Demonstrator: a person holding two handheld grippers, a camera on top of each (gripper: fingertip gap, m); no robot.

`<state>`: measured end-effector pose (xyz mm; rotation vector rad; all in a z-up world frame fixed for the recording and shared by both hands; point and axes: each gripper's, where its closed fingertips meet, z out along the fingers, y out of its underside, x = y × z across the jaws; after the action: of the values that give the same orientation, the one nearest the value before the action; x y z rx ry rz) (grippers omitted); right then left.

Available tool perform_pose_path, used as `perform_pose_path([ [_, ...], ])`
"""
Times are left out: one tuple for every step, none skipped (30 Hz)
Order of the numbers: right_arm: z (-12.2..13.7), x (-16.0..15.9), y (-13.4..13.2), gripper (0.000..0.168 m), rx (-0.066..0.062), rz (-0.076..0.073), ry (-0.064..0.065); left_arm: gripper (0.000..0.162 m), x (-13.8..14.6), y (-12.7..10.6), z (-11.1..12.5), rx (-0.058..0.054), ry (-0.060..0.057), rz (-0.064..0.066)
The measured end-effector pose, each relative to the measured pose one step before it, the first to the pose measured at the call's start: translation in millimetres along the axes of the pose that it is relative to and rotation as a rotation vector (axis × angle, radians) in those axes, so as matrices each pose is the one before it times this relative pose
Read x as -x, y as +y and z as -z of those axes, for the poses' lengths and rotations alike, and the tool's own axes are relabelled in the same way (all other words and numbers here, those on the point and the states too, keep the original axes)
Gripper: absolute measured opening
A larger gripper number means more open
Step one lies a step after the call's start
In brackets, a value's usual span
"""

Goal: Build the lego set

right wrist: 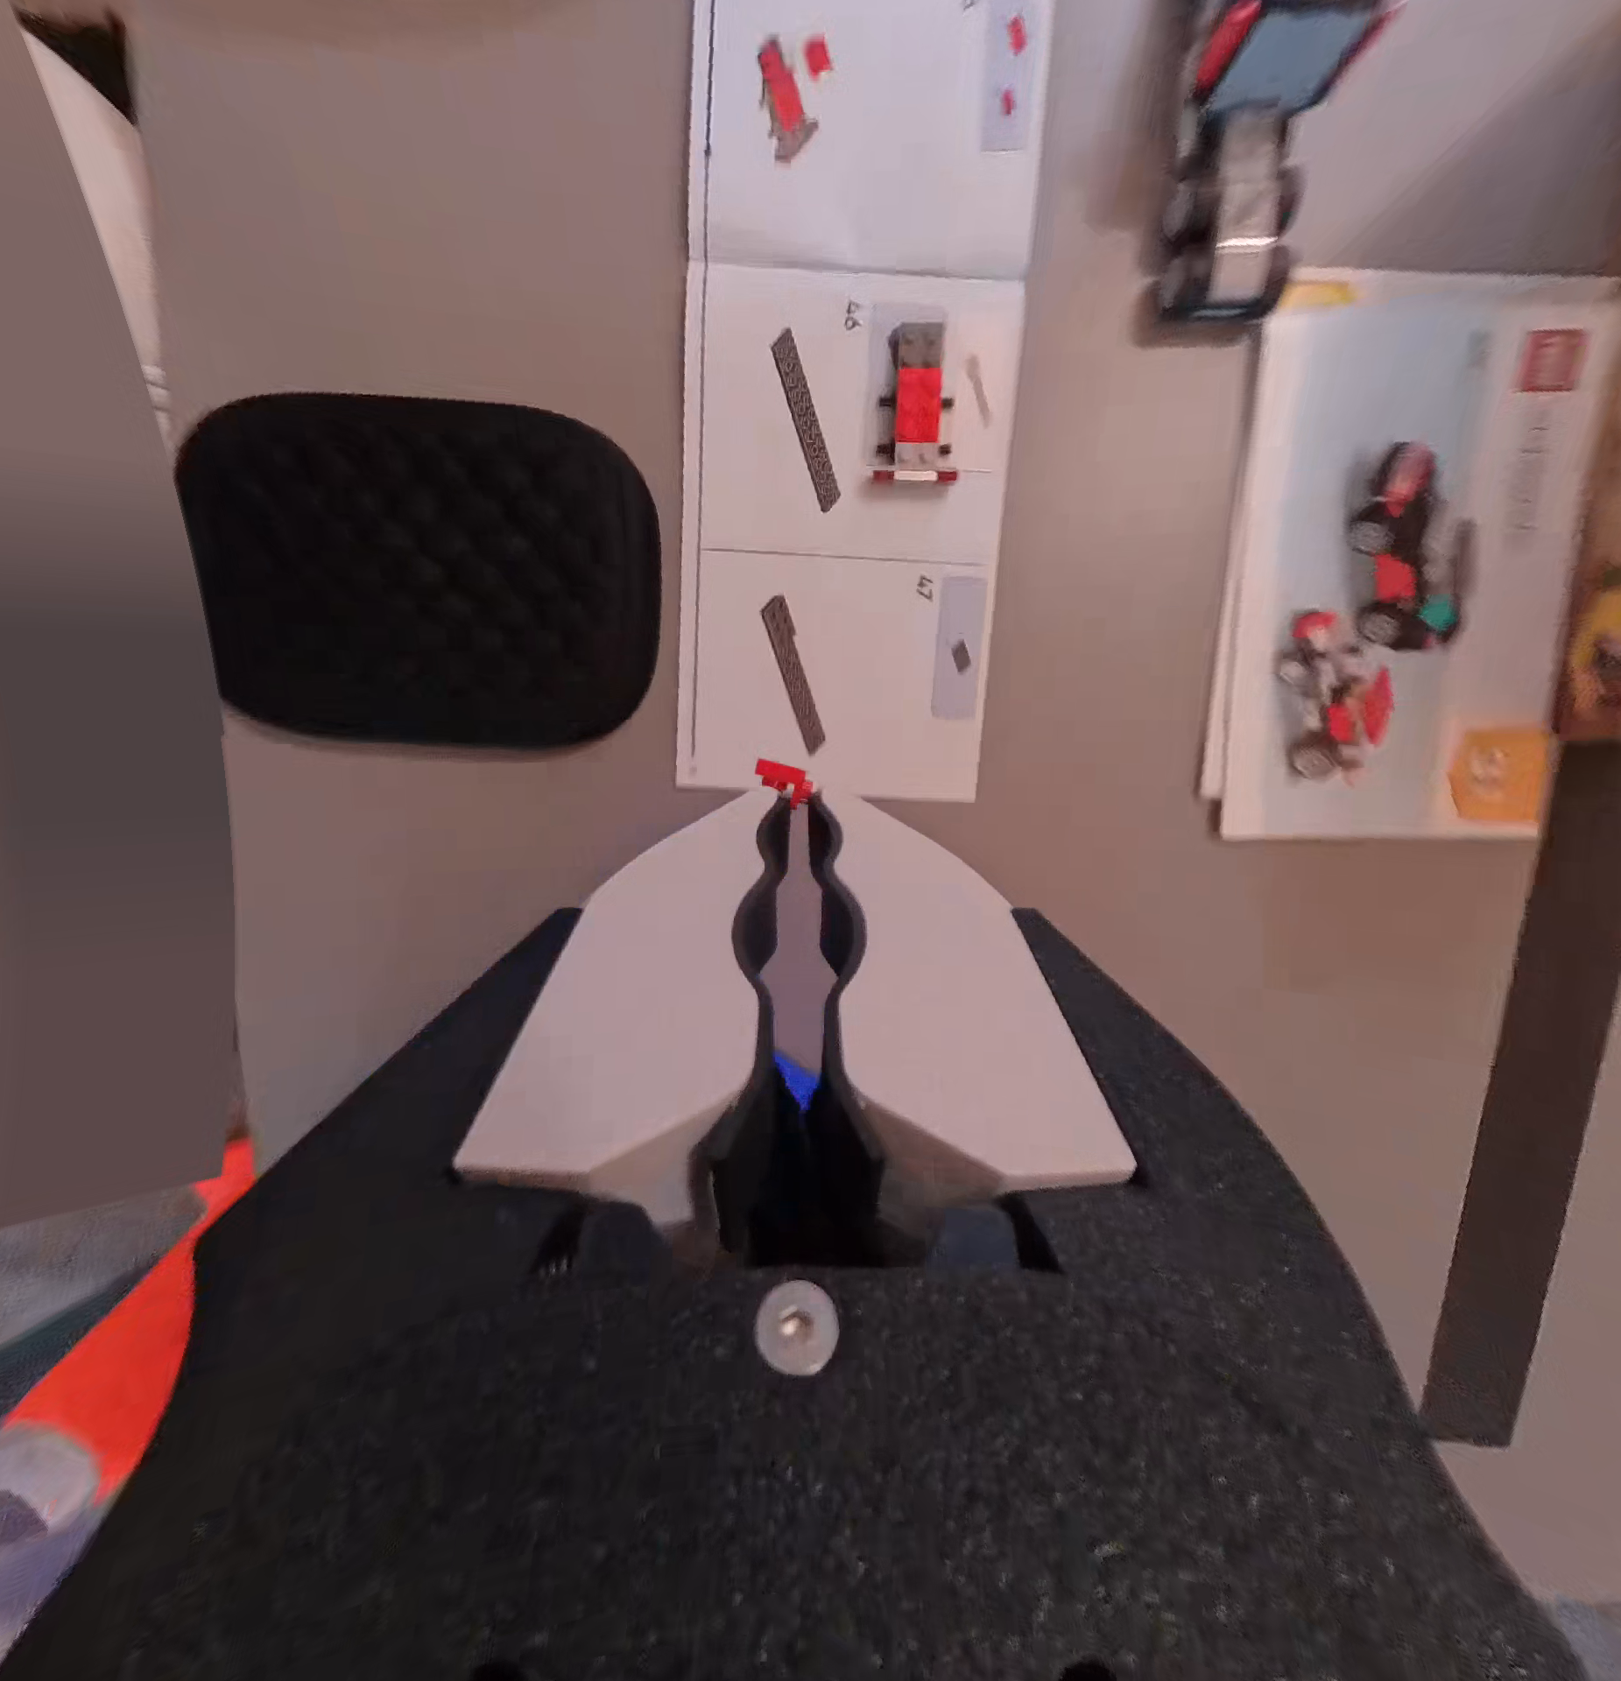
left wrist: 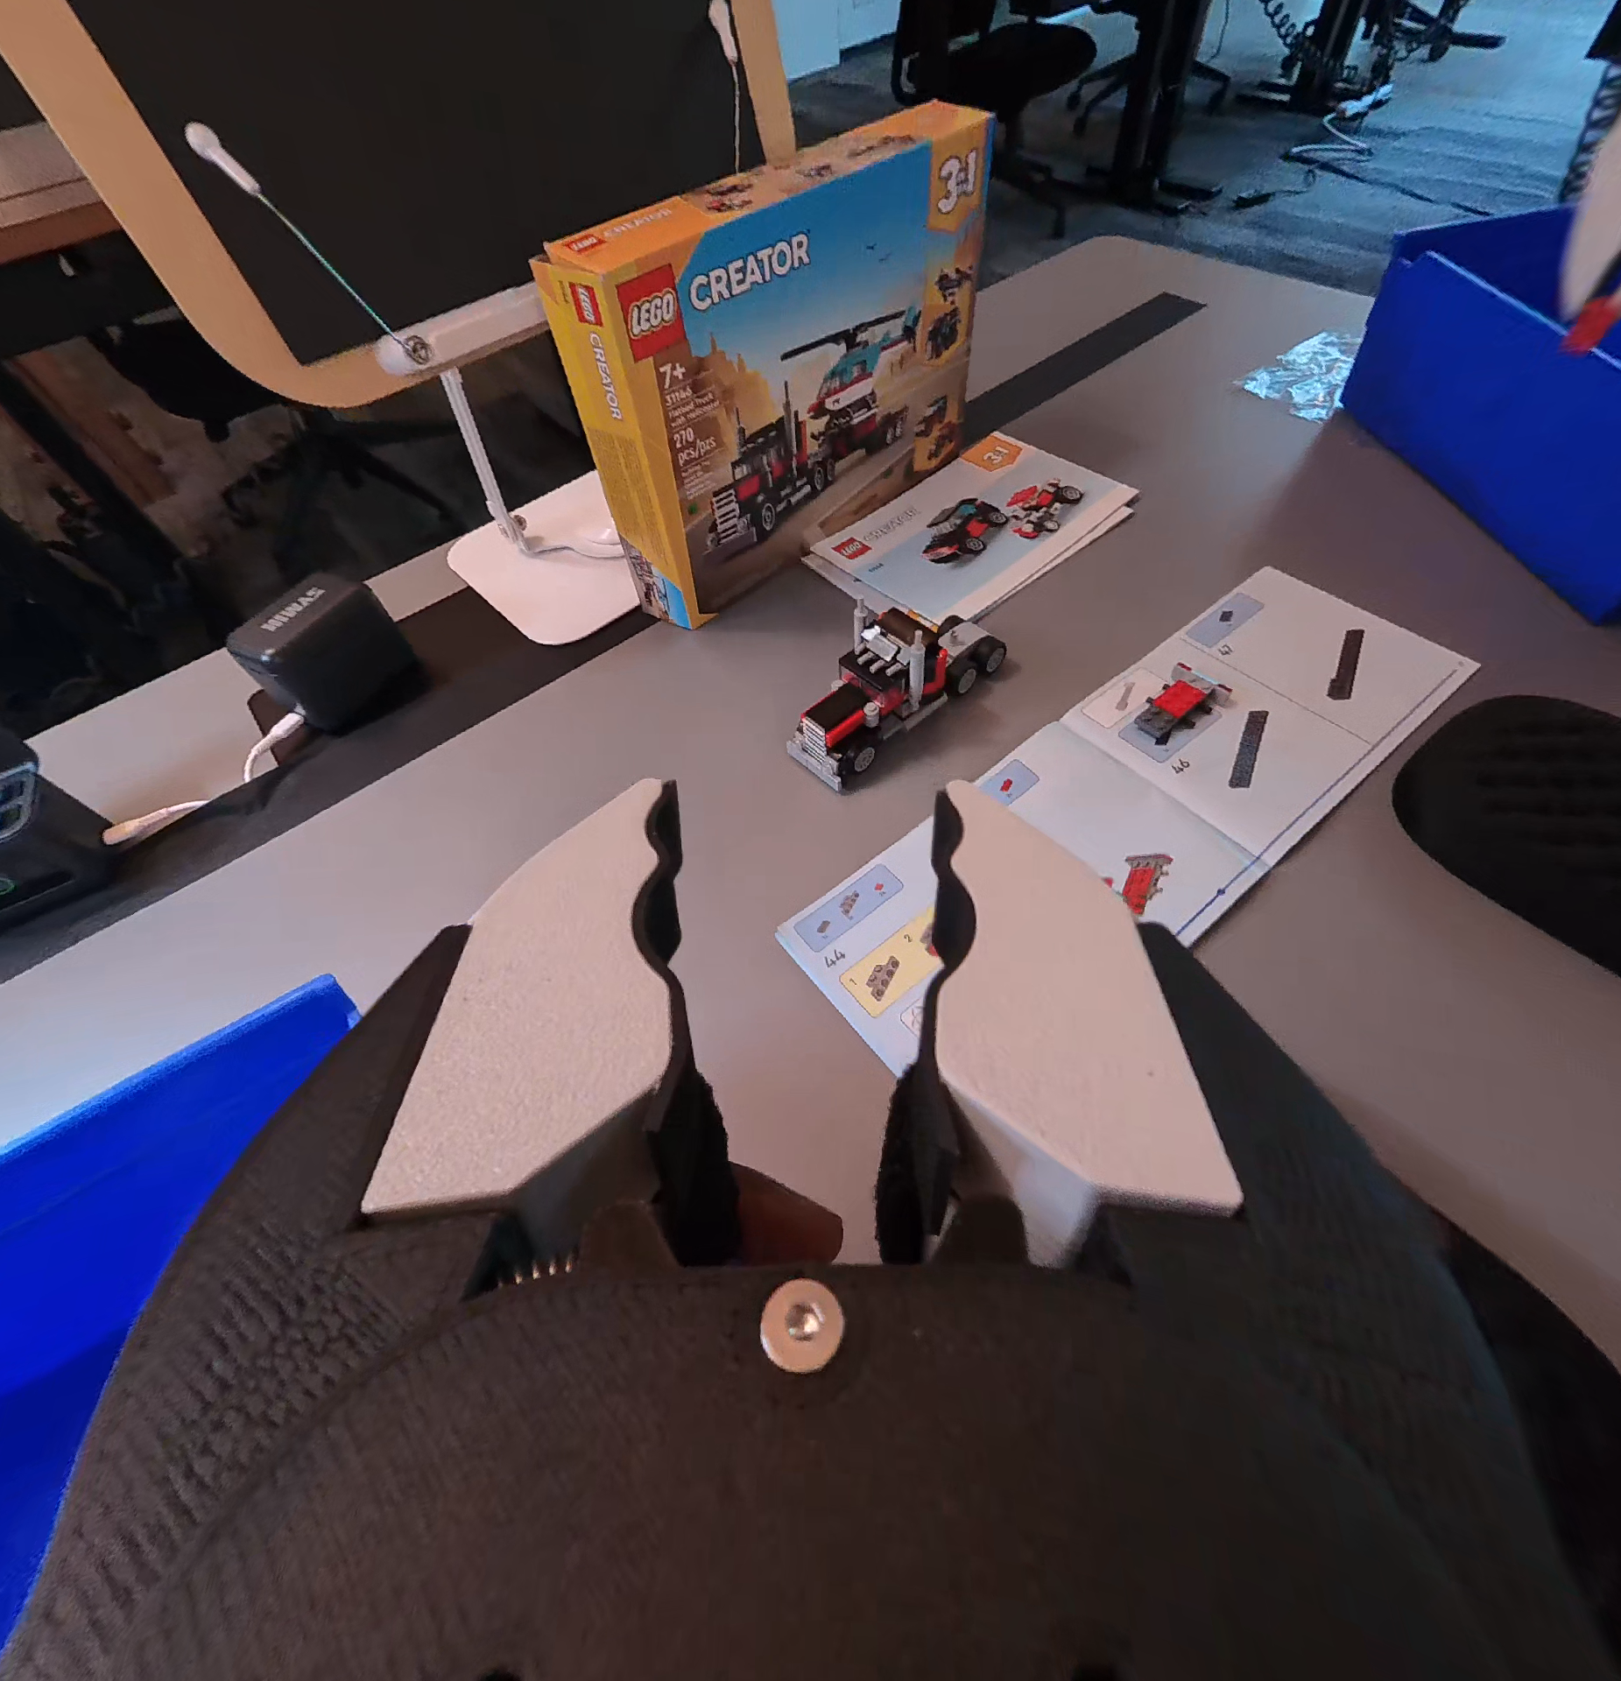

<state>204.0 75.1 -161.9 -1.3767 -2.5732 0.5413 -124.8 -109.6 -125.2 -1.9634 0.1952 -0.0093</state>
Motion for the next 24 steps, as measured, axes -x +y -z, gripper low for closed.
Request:
perform_pose_path([
  [-23.16,-2.30,-5.56,0.004,0.0867,0.0013,-0.0213,0.054,-0.70,2.20,1.03,0.0071,0.0065,-0.0064],
  [-22.95,-1.73,-2.63,0.004,0.0992,-0.0045,-0.0260,0.054,-0.15,2.35,2.09,0.0084,0.0025,-0.0085],
  [-21.31,-1.60,-2.40,0.004,0.0930,-0.0072,-0.0278,0.054,0.34,1.99,2.87,0.0052,0.0000,-0.0069],
  [-18.62,-0.99,-2.96,0.004,0.0788,-0.0084,-0.0310,0.054,-0.03,1.76,3.23,0.0016,0.0035,-0.0026],
  [-15.60,-1.41,-1.94,0.004,0.0745,-0.0105,-0.0264,0.054,-0.50,1.99,3.12,0.0016,0.0086,0.0013],
  [-11.98,-3.77,-0.68,0.004,0.0695,-0.0133,-0.0032,0.054,-0.05,2.48,3.22,0.0035,0.0070,0.0027],
  [-9.32,-2.97,-0.21,0.004,0.0601,-0.0069,0.0014,0.054,0.90,2.57,3.12,0.0047,0.0009,0.0009],
  [-7.28,-1.24,-0.10,0.004,0.0480,-0.0028,-0.0051,0.054,1.39,2.41,3.17,0.0042,-0.0034,-0.0025],
  [-5.64,-0.97,-0.40,0.004,0.0348,-0.0083,-0.0064,0.054,1.54,1.87,2.97,0.0017,-0.0041,-0.0040],
  [-4.46,-1.03,-0.05,0.004,0.0303,-0.0133,-0.0062,0.054,1.53,1.05,2.75,-0.0014,-0.0036,-0.0023],
  [-3.56,-0.55,-0.70,0.004,0.0189,-0.0106,-0.0073,0.054,1.66,0.29,2.27,-0.0040,-0.0028,0.0003],
  [-2.49,-1.20,-1.41,0.004,0.0085,-0.0108,-0.0008,0.054,1.78,-0.10,1.89,-0.0052,-0.0021,0.0012],
  [-1.60,-0.72,-2.09,0.005,-0.0008,-0.0078,-0.0018,0.054,2.00,-0.38,1.34,-0.0056,-0.0013,0.0009],
  [-0.47,0.53,-2.69,0.007,-0.0130,-0.0046,-0.0070,0.054,2.12,-0.81,0.86,-0.0068,-0.0011,0.0014],
  [0.74,0.76,-2.87,0.010,-0.0235,-0.0048,-0.0076,0.054,2.06,-0.89,0.52,-0.0072,-0.0008,0.0038],
  [1.99,0.24,-1.89,0.013,-0.0288,-0.0092,-0.0048,0.054,1.73,-1.14,0.22,-0.0062,0.0008,0.0069],
  [3.60,0.13,-0.34,0.016,-0.0322,-0.0118,-0.0035,0.054,1.19,-1.39,-0.11,-0.0056,0.0016,0.0085],
  [5.32,0.29,0.44,0.019,-0.0417,-0.0112,-0.0019,0.054,0.88,-1.69,-0.11,-0.0057,0.0003,0.0070],
  [8.04,0.69,2.44,0.020,-0.0481,-0.0147,0.0017,0.054,0.50,-1.89,-0.08,-0.0049,-0.0011,0.0027],
  [11.77,1.02,4.21,0.022,-0.0579,-0.0177,0.0114,0.054,0.25,-1.90,0.13,-0.0030,-0.0028,-0.0020],
  [15.37,1.02,5.11,0.024,-0.0740,-0.0153,0.0232,0.054,0.10,-2.06,0.42,-0.0032,-0.0035,-0.0043],
  [18.56,0.69,5.85,0.026,-0.0882,-0.0121,0.0353,0.054,-0.12,-2.43,0.75,-0.0060,-0.0032,-0.0026],
  [20.32,-0.75,7.43,0.028,-0.0901,-0.0159,0.0460,0.054,-0.74,-3.03,0.82,-0.0116,0.0031,0.0024],
  [20.30,-1.27,9.03,0.032,-0.0820,-0.0180,0.0449,0.054,-2.25,-4.01,0.89,-0.0216,0.0165,0.0115],
])
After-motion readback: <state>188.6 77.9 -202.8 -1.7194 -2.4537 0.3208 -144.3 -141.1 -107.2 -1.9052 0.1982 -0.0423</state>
